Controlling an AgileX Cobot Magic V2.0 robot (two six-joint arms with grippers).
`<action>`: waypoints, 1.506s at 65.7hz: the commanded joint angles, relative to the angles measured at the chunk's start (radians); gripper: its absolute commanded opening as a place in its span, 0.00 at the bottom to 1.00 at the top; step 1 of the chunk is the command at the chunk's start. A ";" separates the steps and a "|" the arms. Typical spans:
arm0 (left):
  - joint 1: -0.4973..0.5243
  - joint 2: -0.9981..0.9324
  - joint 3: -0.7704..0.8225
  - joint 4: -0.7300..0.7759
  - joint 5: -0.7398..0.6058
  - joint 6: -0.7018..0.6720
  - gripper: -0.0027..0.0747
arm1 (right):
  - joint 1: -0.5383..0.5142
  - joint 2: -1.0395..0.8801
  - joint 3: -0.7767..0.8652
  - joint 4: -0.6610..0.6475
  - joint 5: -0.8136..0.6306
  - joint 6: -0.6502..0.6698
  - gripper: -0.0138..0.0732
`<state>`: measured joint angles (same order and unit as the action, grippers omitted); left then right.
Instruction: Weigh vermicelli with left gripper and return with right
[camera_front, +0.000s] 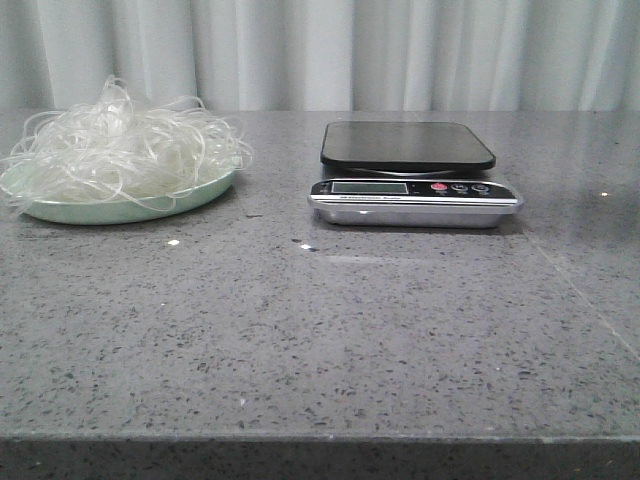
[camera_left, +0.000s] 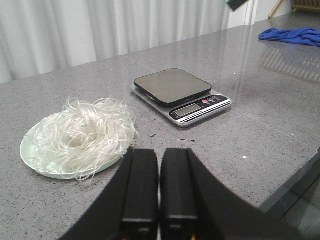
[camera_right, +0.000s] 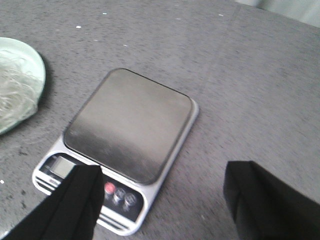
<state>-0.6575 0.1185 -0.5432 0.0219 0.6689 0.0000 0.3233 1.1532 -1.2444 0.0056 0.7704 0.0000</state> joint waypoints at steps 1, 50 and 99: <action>-0.002 0.013 -0.025 -0.008 -0.085 -0.008 0.20 | -0.033 -0.143 0.084 -0.006 -0.116 -0.007 0.85; -0.002 0.013 -0.025 -0.008 -0.085 -0.008 0.20 | -0.040 -0.876 0.748 -0.019 -0.435 -0.006 0.85; -0.002 0.013 -0.025 -0.008 -0.085 -0.008 0.20 | -0.037 -0.883 0.771 -0.017 -0.410 -0.006 0.35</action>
<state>-0.6575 0.1185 -0.5432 0.0219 0.6689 0.0000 0.2894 0.2642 -0.4495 0.0000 0.4358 0.0000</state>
